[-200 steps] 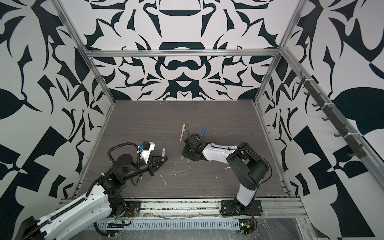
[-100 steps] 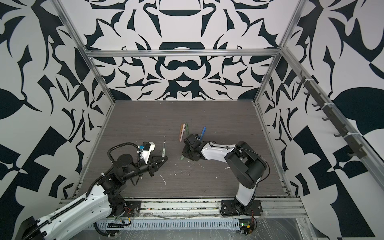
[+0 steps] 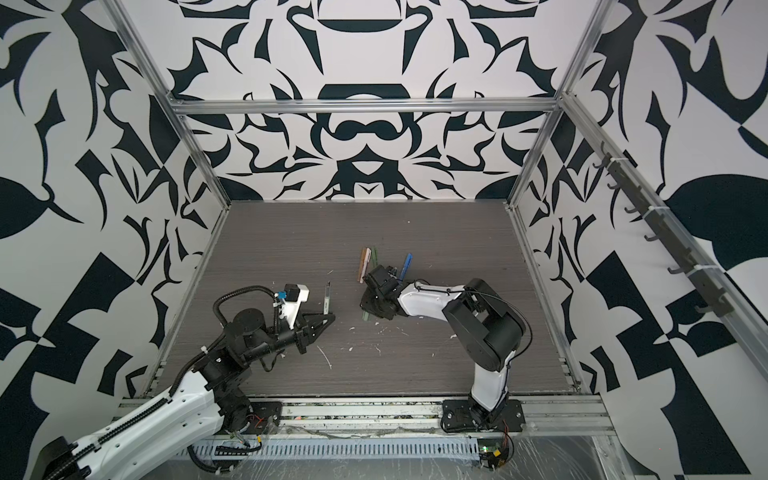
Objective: Insert the pens into the pen caps
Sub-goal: 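Lower the right gripper onto the light-green cap and close on it, then lift the cap with the right gripper and bring it above the pen nib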
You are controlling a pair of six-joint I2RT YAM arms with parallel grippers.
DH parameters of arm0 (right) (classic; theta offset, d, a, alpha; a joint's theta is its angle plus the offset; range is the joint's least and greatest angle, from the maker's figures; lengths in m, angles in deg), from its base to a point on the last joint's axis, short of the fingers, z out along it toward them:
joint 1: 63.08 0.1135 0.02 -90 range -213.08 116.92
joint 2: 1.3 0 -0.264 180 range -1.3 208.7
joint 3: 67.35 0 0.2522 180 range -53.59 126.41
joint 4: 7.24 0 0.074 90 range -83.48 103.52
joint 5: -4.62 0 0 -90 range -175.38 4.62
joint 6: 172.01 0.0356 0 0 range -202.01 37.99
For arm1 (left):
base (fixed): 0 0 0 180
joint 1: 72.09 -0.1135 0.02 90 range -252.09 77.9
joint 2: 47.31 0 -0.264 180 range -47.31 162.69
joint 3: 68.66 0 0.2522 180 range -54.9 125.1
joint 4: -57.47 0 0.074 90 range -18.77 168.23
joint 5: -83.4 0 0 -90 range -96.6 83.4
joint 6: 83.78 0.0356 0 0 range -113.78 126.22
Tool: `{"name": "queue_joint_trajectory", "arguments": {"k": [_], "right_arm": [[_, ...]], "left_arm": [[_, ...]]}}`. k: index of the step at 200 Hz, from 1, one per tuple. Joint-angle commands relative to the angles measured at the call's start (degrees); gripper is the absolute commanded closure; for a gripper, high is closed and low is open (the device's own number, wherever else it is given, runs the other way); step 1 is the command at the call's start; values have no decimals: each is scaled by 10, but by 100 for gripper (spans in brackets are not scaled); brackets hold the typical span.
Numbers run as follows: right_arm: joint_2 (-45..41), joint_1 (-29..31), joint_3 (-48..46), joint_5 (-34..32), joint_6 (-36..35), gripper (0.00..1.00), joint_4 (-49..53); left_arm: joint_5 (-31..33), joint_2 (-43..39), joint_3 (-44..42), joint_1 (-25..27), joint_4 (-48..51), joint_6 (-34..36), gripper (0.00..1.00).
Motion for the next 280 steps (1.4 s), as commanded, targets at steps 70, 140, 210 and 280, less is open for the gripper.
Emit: {"name": "queue_joint_trajectory", "arguments": {"k": [70,140,210,280], "right_arm": [[39,12,48,-12,-100,79,119],[89,27,94,-36,-143,78,152],[115,45,117,-58,-171,74,169],[50,46,84,-19,-180,89,97]], "left_arm": [[-3,-9,-8,-1,-1,5,95],[-3,-6,-6,0,0,6,95],[-2,-8,-6,0,2,8,95],[3,-15,-5,0,10,9,96]]}}
